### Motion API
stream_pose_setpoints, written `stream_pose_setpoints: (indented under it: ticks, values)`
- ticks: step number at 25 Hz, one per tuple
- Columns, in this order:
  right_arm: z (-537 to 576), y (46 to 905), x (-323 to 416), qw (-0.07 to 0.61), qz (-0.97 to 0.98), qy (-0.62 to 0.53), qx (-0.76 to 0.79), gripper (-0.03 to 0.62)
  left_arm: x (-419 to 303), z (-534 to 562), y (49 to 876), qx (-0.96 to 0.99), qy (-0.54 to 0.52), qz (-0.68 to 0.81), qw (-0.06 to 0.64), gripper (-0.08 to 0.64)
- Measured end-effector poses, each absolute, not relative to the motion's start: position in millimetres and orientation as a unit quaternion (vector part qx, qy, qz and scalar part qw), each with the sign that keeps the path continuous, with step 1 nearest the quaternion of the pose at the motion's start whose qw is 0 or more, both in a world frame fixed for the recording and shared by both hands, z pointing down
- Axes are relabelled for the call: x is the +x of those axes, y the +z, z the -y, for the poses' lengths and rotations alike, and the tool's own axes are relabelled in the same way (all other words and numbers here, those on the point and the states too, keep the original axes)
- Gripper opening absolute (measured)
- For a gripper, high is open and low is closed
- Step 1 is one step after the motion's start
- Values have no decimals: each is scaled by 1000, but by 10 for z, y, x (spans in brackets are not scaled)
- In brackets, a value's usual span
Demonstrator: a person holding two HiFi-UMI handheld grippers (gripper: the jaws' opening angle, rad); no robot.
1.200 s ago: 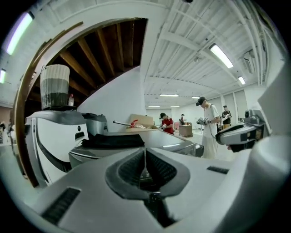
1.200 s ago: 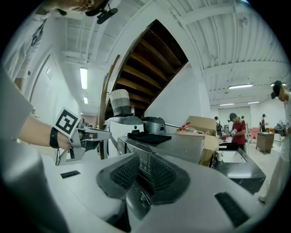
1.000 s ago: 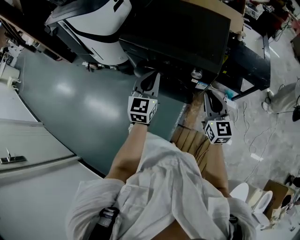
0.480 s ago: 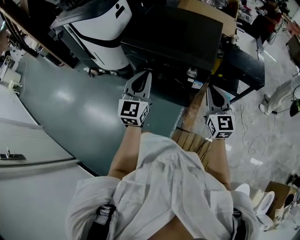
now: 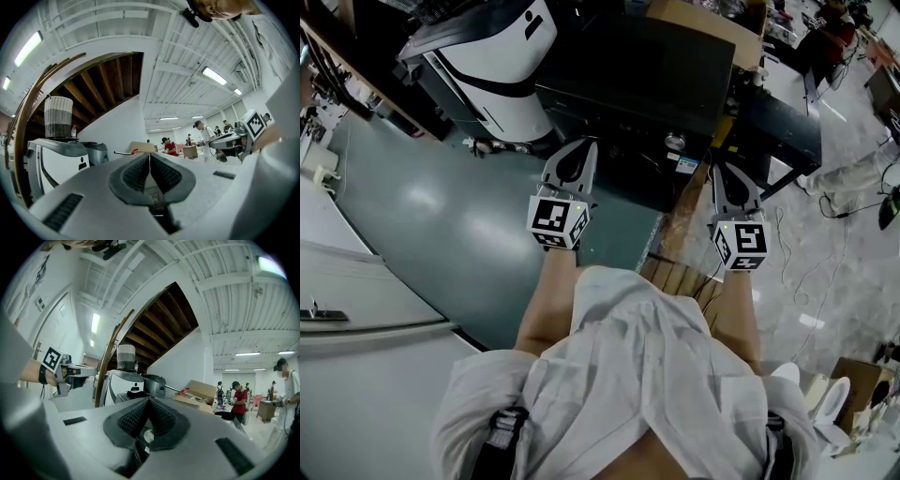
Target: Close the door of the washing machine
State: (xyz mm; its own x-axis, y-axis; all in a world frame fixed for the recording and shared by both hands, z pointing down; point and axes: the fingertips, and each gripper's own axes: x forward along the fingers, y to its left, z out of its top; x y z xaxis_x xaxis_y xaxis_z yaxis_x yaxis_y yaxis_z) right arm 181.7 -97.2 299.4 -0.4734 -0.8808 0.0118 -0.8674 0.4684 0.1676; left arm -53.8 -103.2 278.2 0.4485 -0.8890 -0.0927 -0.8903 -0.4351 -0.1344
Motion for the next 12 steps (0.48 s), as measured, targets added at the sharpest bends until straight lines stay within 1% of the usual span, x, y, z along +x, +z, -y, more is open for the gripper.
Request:
stream_pose_setpoints:
  ticks: [12]
  values:
    - [921,2951,1951,48,850,-76,520,26,-407,1006,2729,-851,3,-518,91,17]
